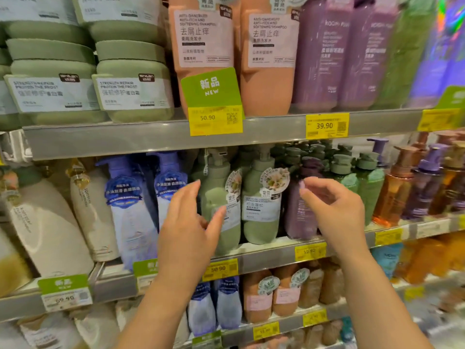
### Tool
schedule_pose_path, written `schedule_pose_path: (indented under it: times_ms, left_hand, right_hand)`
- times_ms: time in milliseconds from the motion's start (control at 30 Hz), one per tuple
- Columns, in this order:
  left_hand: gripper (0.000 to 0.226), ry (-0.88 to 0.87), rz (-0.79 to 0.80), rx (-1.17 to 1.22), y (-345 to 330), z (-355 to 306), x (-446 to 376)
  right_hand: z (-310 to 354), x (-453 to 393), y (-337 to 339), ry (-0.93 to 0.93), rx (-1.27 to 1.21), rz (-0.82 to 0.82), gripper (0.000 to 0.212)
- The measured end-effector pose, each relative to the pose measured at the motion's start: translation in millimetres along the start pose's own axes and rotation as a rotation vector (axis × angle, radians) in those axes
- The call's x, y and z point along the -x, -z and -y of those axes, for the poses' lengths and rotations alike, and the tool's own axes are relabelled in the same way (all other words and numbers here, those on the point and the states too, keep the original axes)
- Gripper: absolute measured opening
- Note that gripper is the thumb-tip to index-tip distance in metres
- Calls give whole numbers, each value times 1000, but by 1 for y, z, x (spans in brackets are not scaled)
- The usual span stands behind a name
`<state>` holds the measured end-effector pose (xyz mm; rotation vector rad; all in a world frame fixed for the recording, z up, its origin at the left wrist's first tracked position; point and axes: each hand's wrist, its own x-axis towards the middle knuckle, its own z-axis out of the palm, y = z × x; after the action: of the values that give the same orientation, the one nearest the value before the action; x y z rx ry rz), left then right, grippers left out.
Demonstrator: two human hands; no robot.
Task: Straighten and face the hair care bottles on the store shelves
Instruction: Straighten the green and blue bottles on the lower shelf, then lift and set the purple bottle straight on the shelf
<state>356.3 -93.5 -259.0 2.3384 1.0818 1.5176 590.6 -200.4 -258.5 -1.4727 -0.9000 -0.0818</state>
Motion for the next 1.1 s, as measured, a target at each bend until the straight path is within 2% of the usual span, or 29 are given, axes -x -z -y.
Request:
schedule_pose_path:
  times_ms: [100, 267, 433, 567, 767, 867, 933, 1033, 1100]
  left_hand:
    - [80, 91, 124, -16, -19, -12, -18]
    - [91, 191, 218, -81, -30, -10, -45]
    - [66, 138, 240, -224, -31, -7, -57]
    - [65, 121, 284, -247, -30, -4, -63]
    - [63, 33, 392, -272, -15, 7, -75]
    - [63, 6, 443, -291, -15, 7, -78]
    - [65, 2, 459, -301, -15, 7, -78]
    - [75, 13, 448, -299, -13, 8, -77]
    - [81, 33, 433, -268, -11, 9, -73]
  right_hand:
    - [-8, 6, 18, -49, 17, 23, 14]
    - [-17, 18, 34, -121, -8, 89, 13]
    - [-16, 19, 36, -184, -29, 144, 11]
    - [-13, 14, 31, -229, 0, 151, 15]
    - [-5, -8, 20, -184, 260, 121, 57]
    - [1, -29, 18, -129, 417, 99, 69]
    - [1, -43, 15, -127, 511, 147, 72]
    - [3, -59, 6, -175, 640, 281, 63]
    - [2, -66, 3, -184, 681, 309, 58]
